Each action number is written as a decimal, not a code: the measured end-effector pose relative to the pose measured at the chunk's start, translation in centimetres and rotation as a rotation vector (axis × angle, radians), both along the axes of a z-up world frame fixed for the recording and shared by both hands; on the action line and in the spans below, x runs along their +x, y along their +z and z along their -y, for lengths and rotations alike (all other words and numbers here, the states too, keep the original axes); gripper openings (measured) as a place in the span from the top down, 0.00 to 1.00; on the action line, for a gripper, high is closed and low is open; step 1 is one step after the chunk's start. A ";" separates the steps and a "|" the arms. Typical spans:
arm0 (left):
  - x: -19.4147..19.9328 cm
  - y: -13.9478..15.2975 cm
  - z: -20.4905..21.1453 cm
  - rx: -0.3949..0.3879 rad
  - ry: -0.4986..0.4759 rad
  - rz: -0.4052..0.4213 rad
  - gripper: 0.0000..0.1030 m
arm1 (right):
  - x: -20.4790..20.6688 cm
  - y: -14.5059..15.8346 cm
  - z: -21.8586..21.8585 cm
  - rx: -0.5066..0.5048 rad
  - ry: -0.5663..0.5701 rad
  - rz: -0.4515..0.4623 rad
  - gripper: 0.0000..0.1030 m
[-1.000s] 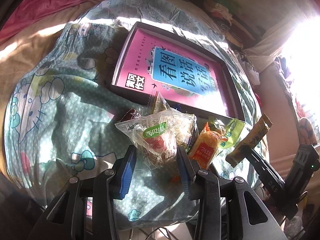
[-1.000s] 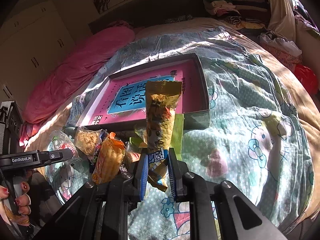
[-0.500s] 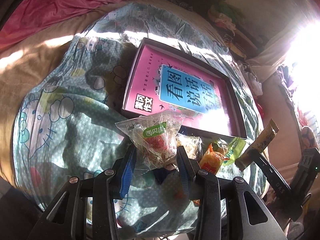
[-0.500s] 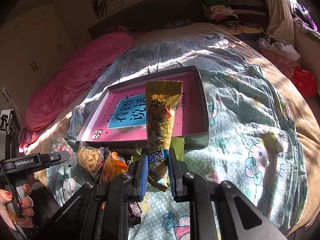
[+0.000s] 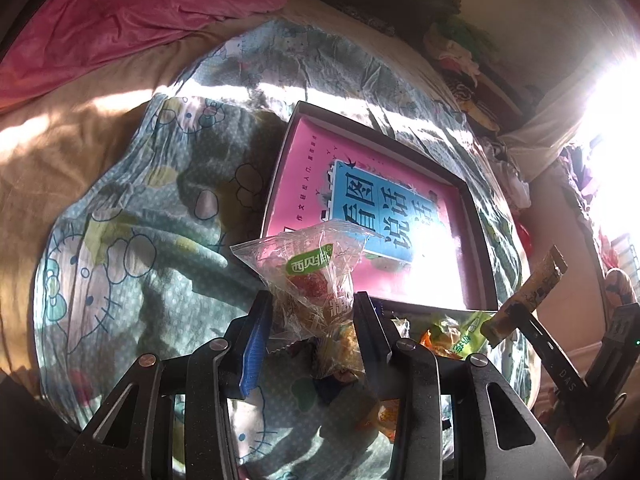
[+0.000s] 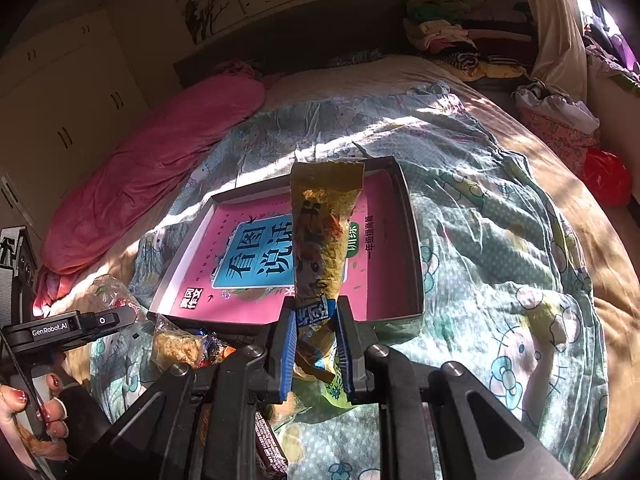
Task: Organize snacks
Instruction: 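Carry the cookie bag into the pink box with left tool while right tool carries the yellow stick there, then open left tool to drop the cookie bag while right tool releases the yellow stick in the box, then move both tools back over the remaining snack pile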
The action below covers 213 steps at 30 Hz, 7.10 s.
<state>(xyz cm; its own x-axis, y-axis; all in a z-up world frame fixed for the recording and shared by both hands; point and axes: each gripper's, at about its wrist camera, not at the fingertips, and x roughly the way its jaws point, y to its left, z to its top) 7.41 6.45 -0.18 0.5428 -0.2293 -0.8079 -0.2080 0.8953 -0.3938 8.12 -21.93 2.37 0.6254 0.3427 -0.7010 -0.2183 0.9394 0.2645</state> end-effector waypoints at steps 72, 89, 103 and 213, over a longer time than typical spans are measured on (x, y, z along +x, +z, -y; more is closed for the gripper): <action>7.3 -4.3 2.1 0.097 -0.098 -0.105 0.58 | 5.3 -4.9 1.8 0.002 -0.070 -0.125 0.81; 6.8 -3.6 2.0 0.092 -0.098 -0.089 0.50 | 4.7 -4.5 1.7 0.009 -0.075 -0.117 0.75; 5.8 -2.0 1.6 0.087 -0.093 -0.051 0.38 | 4.1 -3.9 1.8 0.007 -0.084 -0.101 0.63; -0.7 -2.6 6.1 0.167 -0.266 -0.103 0.24 | -4.5 -5.1 -6.8 0.013 0.265 -0.180 0.43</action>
<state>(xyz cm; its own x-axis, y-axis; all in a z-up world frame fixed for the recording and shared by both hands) 6.74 0.35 -2.78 0.3955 -0.2117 -0.8937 0.0110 0.9741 -0.2258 3.60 -15.13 -2.74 0.3795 0.4871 -0.7866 -0.4038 0.8522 0.3328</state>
